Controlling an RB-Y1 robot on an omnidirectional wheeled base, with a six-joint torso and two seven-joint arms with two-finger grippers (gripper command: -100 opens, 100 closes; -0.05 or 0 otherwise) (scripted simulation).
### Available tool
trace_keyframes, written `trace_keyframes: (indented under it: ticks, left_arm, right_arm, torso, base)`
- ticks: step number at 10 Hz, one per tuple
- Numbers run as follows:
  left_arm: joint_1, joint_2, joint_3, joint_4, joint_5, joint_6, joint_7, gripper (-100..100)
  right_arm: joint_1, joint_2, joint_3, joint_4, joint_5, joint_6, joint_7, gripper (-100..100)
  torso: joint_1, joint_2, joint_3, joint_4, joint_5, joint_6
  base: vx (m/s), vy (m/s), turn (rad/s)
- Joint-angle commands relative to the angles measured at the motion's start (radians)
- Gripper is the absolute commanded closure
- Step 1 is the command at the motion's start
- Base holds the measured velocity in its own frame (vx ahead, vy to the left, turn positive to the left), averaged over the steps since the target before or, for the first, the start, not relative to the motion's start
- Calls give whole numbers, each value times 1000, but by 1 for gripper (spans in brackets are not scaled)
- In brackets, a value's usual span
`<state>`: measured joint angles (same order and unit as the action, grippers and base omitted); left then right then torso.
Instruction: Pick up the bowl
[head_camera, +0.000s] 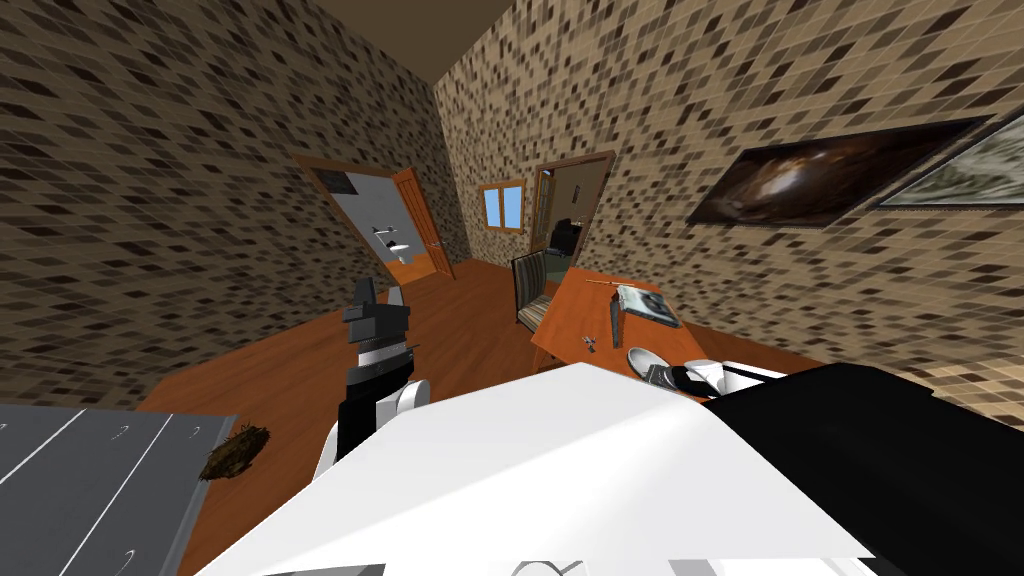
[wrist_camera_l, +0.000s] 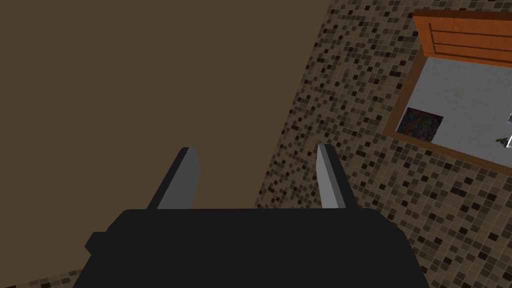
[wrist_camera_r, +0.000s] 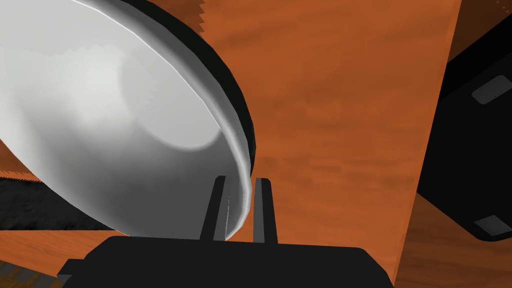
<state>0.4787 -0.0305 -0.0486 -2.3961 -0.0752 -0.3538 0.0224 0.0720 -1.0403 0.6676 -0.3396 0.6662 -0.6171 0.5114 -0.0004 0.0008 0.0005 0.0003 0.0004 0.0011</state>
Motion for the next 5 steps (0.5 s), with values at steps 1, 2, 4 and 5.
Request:
trace_keyframes:
  ticks: [1,2,4,5]
  left_arm:
    - [0,0,0,0,0,0,0,0]
    - [0,0,0,0,0,0,0,0]
    - [0,0,0,0,0,0,0,0]
    - [0,0,0,0,0,0,0,0]
  right_arm:
    - [0,0,0,0,0,0,0,0]
    - [5,-29,0,-25,2,-13,8,100]
    - [5,-54,-2,-37,3,-36,24,100]
    - [6,-39,-1,-25,3,-20,15,100]
  torso:
    - [0,0,0,0,0,0]
    - [0,0,0,0,0,0]
    - [2,-2,-1,-1,1,1]
    - [3,-3,-2,-1,2,1]
  base:
    - [0,0,0]
    - [51,26,-225]
    - [65,42,-179]
    - [32,20,-59]
